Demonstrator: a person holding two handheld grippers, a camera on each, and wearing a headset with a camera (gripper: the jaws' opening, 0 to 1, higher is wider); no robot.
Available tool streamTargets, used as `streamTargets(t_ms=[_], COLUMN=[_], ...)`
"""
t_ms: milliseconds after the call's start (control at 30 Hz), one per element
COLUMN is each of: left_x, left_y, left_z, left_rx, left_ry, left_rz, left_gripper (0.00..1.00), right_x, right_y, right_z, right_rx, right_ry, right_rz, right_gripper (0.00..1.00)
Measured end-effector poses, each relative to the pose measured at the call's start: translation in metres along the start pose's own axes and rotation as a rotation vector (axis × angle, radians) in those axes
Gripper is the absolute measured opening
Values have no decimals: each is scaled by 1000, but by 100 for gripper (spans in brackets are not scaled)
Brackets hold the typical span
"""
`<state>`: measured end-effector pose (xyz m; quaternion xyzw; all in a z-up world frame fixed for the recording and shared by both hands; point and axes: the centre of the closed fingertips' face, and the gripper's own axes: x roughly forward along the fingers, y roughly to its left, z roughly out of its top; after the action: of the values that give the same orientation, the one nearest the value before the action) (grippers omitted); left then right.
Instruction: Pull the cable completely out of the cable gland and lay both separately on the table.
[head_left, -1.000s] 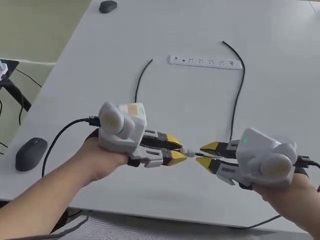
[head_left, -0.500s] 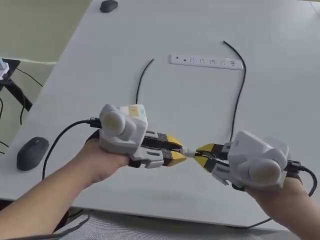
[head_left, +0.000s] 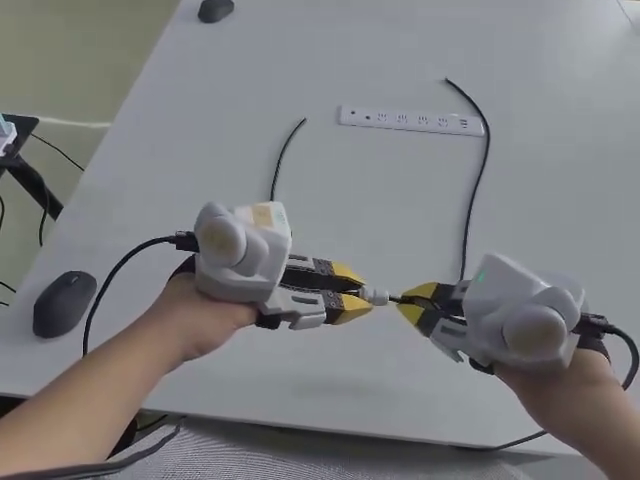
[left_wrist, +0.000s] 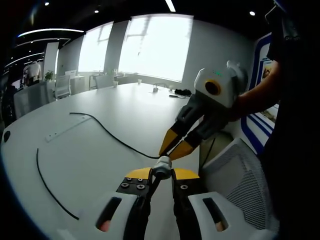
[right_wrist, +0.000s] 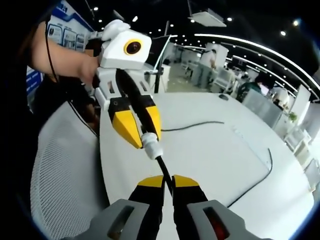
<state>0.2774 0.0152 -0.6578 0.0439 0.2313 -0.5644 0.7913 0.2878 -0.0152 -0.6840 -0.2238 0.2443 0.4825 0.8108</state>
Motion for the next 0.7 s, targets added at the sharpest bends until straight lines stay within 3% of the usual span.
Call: streamTargets(t_ms=[133, 600, 700], left_x=[-2, -1, -1], left_y=[2, 1, 0], left_z=[1, 2, 2], left_rx=[11, 15, 17], left_ry=[-10, -11, -15], left_rz=[12, 23, 27], left_gripper=[15, 15, 15], right_x=[0, -1, -2], right_y=[-8, -23, -26], right_z=[-9, -40, -50], right_rx=[131, 311, 393], right_ry=[-6, 36, 54], right_rz=[-26, -101, -126], right_gripper=[0, 0, 0])
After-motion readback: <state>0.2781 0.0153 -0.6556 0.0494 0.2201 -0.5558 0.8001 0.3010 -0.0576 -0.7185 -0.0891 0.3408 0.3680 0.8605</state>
